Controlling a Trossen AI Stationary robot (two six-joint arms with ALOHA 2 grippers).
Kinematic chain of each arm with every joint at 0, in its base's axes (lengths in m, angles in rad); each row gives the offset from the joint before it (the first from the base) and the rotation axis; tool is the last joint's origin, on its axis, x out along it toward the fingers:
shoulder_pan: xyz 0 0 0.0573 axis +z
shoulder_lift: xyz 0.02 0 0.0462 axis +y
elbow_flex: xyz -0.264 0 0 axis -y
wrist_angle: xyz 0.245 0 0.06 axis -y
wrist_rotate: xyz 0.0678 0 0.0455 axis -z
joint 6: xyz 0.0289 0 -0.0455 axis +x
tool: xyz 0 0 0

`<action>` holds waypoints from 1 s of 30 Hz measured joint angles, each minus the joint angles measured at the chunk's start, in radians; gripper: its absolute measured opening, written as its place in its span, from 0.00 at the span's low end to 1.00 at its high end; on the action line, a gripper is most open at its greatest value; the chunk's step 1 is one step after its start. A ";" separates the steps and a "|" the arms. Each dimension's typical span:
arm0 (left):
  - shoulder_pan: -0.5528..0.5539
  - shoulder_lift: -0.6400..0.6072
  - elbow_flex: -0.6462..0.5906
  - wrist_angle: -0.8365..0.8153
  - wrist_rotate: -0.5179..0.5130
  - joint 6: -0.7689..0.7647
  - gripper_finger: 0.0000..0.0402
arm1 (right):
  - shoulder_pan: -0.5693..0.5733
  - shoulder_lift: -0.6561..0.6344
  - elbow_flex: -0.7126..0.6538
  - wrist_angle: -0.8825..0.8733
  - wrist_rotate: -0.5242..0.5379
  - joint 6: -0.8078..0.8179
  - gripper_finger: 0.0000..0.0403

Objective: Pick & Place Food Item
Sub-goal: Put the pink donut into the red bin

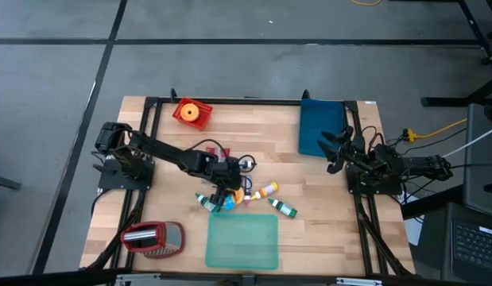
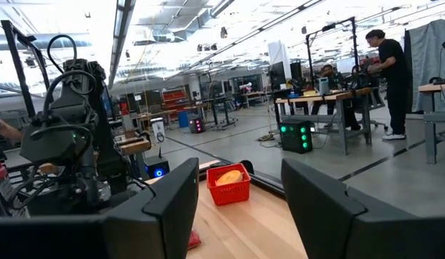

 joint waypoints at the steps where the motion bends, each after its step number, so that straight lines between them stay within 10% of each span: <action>1: 0.000 0.000 0.000 0.000 -0.003 -0.001 0.46 | 0.000 0.000 0.000 0.000 0.000 0.000 0.51; 30: 0.043 -0.030 -0.003 0.035 -0.020 -0.057 0.03 | 0.000 0.000 0.000 0.000 0.001 0.002 0.51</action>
